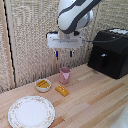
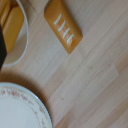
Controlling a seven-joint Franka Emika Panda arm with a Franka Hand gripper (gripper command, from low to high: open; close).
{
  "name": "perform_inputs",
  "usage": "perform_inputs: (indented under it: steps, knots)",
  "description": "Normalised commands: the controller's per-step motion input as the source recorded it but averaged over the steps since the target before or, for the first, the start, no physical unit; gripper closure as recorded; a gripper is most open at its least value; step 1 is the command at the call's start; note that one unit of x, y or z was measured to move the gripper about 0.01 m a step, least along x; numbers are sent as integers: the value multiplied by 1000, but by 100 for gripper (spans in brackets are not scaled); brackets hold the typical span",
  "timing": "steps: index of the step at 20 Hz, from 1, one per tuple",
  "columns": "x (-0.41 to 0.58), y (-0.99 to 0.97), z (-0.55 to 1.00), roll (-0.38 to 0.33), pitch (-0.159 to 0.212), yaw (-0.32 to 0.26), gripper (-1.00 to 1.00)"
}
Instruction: Carefully navigate your gripper to the air fryer's handle. Confidently seize the handle using your gripper. Gradually bring the handle toward yourself to access the air fryer.
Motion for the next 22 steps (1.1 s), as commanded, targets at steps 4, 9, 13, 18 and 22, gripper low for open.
perform_inputs:
  steps: [4, 9, 13, 18, 22]
  knots:
    - [319, -95, 0, -344, -13, -239, -100]
    - [279, -143, -3, -358, -62, -210, -100]
    - [274, -146, -6, -360, -68, -207, -100]
    - [217, -178, -34, -375, -55, -184, -100]
    - [153, -299, -69, -375, -40, -137, -100]
